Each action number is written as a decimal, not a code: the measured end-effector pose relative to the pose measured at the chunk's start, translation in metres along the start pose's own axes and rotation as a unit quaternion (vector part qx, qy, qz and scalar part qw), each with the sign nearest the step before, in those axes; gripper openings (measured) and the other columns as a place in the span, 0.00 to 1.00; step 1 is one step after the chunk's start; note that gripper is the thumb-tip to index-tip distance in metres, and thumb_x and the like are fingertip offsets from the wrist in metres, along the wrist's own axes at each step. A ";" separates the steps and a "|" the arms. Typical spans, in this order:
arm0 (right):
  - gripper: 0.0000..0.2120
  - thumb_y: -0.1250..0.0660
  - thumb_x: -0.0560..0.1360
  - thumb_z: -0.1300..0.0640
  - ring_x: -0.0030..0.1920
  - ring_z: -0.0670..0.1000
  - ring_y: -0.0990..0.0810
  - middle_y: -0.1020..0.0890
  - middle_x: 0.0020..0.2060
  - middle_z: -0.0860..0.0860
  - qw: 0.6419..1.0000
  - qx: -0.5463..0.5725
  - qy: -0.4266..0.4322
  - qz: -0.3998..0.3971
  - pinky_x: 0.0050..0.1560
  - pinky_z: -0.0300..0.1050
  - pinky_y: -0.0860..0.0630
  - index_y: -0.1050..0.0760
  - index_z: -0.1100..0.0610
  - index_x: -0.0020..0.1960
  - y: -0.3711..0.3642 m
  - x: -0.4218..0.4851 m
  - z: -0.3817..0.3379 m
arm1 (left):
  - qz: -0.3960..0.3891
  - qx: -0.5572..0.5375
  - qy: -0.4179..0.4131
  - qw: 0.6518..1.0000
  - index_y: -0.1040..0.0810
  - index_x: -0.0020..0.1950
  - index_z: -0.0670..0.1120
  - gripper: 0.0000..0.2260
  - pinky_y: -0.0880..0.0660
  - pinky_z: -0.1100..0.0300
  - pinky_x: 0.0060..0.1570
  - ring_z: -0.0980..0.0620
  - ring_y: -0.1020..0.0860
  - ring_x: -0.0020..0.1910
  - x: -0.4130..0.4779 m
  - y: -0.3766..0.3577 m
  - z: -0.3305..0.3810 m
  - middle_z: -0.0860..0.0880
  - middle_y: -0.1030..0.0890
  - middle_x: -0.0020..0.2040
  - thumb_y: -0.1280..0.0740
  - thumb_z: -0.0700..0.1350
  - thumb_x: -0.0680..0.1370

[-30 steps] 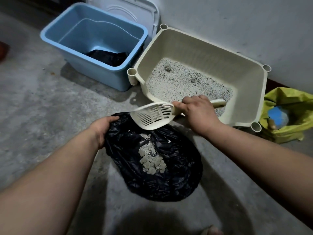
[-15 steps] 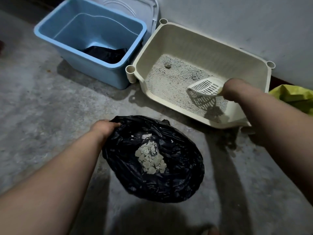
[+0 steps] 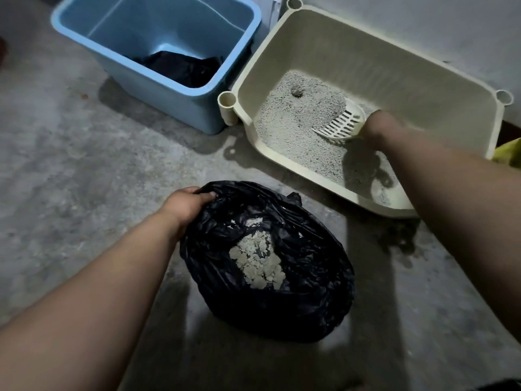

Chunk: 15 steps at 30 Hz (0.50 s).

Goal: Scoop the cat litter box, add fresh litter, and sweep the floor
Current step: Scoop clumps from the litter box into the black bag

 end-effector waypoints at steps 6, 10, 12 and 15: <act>0.11 0.34 0.76 0.56 0.41 0.56 0.29 0.21 0.47 0.61 0.991 0.120 0.026 0.043 0.41 0.45 0.34 0.23 0.64 0.52 -0.022 -0.006 -0.014 | -0.002 -0.029 0.001 1.000 0.22 0.45 0.44 0.02 0.23 0.54 0.49 0.46 0.22 0.36 0.003 -0.009 0.000 0.42 0.20 0.41 0.34 0.40 0.77; 0.15 0.32 0.75 0.53 0.45 0.57 0.23 0.20 0.46 0.57 0.965 0.247 0.066 0.063 0.44 0.45 0.27 0.23 0.61 0.57 -0.029 -0.035 -0.006 | -0.002 -0.034 -0.001 0.999 0.22 0.47 0.44 0.02 0.23 0.53 0.51 0.46 0.22 0.37 0.007 -0.012 0.002 0.42 0.19 0.41 0.34 0.40 0.77; 0.15 0.30 0.74 0.52 0.46 0.56 0.22 0.20 0.45 0.54 0.954 0.283 0.070 0.066 0.45 0.45 0.27 0.23 0.57 0.58 -0.027 -0.046 -0.001 | -0.002 -0.037 0.001 0.999 0.22 0.47 0.44 0.02 0.23 0.53 0.50 0.46 0.22 0.37 0.009 -0.014 0.002 0.43 0.19 0.40 0.34 0.40 0.77; 0.07 0.30 0.73 0.50 0.41 0.53 0.27 0.24 0.41 0.52 0.965 0.234 0.093 0.073 0.41 0.42 0.35 0.25 0.51 0.47 -0.021 -0.056 0.001 | 0.000 -0.040 0.001 0.999 0.22 0.44 0.45 0.03 0.22 0.57 0.43 0.48 0.21 0.33 0.010 -0.016 0.001 0.47 0.18 0.31 0.34 0.40 0.77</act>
Point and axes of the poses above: each hand's wrist, its own x-axis towards the middle knuckle, its own y-axis out of the back of the hand, z = x × y, the point moved 5 cm from there along x, towards the middle knuckle
